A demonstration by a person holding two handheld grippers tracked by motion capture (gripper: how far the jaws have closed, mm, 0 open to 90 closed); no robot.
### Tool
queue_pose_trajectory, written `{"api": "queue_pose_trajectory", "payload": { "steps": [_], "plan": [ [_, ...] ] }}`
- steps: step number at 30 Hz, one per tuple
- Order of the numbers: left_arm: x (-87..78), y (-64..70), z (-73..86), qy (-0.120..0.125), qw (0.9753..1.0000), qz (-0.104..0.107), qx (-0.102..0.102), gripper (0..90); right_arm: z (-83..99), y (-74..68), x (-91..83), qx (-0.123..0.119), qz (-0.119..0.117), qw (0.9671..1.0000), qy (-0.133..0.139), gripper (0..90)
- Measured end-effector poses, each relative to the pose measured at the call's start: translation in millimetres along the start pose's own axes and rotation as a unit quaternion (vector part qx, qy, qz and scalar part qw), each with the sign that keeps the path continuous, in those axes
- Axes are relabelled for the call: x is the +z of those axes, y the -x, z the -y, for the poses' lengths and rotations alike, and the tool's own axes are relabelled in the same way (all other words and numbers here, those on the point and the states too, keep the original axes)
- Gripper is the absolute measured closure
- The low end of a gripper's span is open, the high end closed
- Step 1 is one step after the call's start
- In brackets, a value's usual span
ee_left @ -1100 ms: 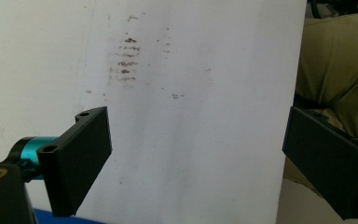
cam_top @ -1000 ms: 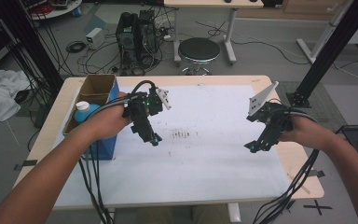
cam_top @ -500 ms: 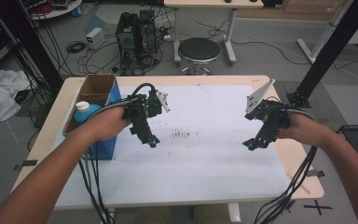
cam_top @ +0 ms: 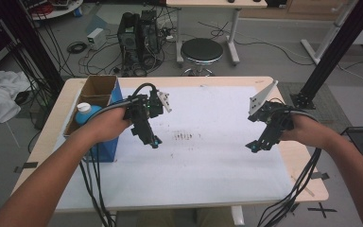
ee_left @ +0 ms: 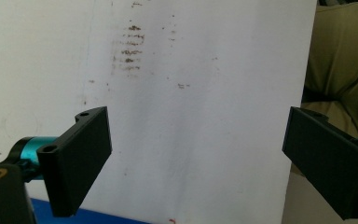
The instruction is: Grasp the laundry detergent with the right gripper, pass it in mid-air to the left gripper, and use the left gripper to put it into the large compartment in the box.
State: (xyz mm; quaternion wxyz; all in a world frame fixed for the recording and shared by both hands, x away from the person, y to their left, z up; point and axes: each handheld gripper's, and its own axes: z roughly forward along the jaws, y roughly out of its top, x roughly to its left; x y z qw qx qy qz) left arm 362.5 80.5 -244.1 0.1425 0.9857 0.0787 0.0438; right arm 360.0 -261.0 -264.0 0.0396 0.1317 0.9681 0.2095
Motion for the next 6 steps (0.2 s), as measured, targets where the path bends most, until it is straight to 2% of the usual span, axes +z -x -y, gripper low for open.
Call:
{"api": "queue_pose_trajectory", "payload": {
  "steps": [6],
  "plan": [
    [-1.1, -1.5, 1.4, -0.001, 1.0000, -0.002, -0.002, 8.1, 0.6, -0.5, -0.6, 0.002, 0.002, 1.0000, -0.001, 1.1]
  ]
}}
